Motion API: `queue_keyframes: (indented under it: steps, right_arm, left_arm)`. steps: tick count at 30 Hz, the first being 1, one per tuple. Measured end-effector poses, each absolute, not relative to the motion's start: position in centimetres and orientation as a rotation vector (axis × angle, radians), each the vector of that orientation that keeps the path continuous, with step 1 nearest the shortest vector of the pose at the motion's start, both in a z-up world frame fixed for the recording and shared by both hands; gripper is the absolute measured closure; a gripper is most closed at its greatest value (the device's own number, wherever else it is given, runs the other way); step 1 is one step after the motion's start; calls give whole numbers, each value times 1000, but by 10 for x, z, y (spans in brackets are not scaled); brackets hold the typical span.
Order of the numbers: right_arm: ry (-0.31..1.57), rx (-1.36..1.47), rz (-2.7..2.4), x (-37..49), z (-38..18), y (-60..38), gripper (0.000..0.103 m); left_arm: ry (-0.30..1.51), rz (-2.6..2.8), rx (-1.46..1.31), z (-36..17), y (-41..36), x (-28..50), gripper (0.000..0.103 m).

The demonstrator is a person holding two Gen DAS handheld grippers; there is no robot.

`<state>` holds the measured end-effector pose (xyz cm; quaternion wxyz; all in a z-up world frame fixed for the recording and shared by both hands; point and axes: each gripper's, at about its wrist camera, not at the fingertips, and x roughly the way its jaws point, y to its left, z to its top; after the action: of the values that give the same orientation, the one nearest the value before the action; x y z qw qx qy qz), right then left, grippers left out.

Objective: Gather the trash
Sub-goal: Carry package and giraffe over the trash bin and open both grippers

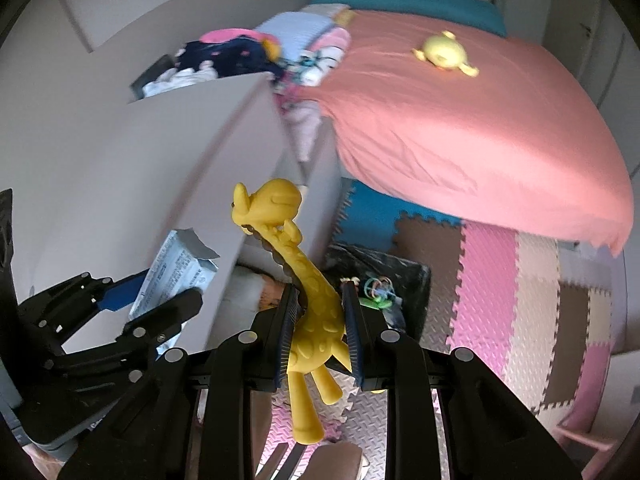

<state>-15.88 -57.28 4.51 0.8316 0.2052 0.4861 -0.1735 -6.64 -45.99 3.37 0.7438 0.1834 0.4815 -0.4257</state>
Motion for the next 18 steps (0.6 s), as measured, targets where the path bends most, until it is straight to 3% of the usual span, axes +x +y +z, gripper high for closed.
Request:
queue_keyframes:
  steps: [7, 8, 9, 10, 18]
  right_arm:
    - [1076, 510, -398, -169, 8, -611, 73]
    - [1073, 529, -403, -169, 5, -616, 50]
    - [1050, 548, -430, -170, 4, -624, 29]
    - [1038, 549, -455, -172, 5, -629, 26]
    - [1023, 566, -470, -176, 5, -644, 26]
  left_arm:
    - [1133, -962, 456, -8, -499, -79, 60]
    - [1136, -961, 469, -14, -505, -79, 54]
    - [1135, -949, 481, -18, -508, -79, 41]
    - [1129, -918, 495, -23, -512, -76, 8]
    - [1099, -887, 502, -25, -511, -71, 6]
